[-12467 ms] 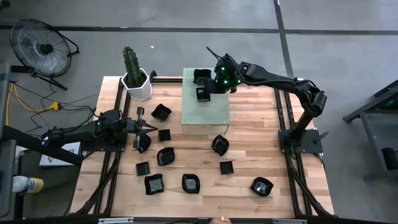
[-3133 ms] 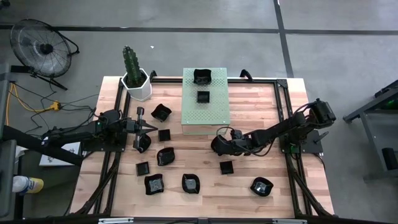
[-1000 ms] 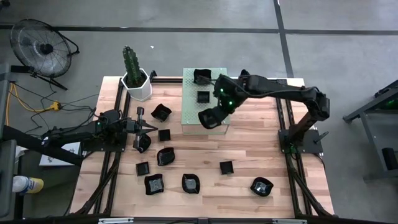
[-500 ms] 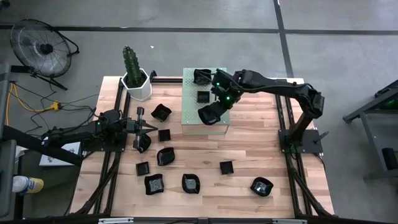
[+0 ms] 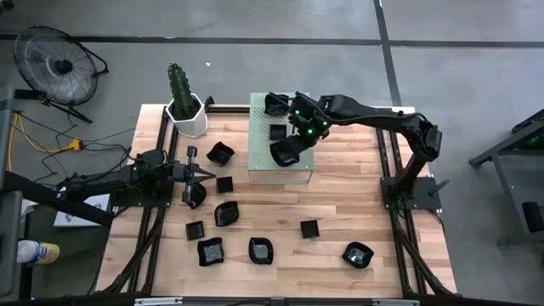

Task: Pick & Place Mini shaped plates
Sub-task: Put the black leaf shaped plate on the shelf

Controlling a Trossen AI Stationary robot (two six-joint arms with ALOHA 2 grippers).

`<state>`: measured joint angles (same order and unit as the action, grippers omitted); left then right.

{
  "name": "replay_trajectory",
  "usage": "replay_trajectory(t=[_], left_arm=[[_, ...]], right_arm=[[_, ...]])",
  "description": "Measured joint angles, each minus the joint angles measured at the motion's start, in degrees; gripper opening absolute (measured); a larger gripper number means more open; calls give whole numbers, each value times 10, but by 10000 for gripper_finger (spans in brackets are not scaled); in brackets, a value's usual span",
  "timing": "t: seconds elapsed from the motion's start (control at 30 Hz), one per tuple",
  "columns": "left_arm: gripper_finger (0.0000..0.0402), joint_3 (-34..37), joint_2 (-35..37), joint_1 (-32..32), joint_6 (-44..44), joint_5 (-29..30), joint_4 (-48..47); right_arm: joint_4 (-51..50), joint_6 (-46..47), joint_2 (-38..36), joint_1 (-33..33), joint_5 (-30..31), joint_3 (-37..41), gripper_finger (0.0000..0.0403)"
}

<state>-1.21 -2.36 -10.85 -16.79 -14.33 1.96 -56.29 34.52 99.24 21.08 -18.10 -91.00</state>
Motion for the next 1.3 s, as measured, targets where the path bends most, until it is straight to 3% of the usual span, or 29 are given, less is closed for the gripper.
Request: replay_trajectory(t=[0.27,1.3], left_arm=[[3,0,0,0,0,0,0],[3,0,0,0,0,0,0]], right_arm=[[-4,119,-6,-35,40,0,2],[13,212,14,-21,-6,0,5]])
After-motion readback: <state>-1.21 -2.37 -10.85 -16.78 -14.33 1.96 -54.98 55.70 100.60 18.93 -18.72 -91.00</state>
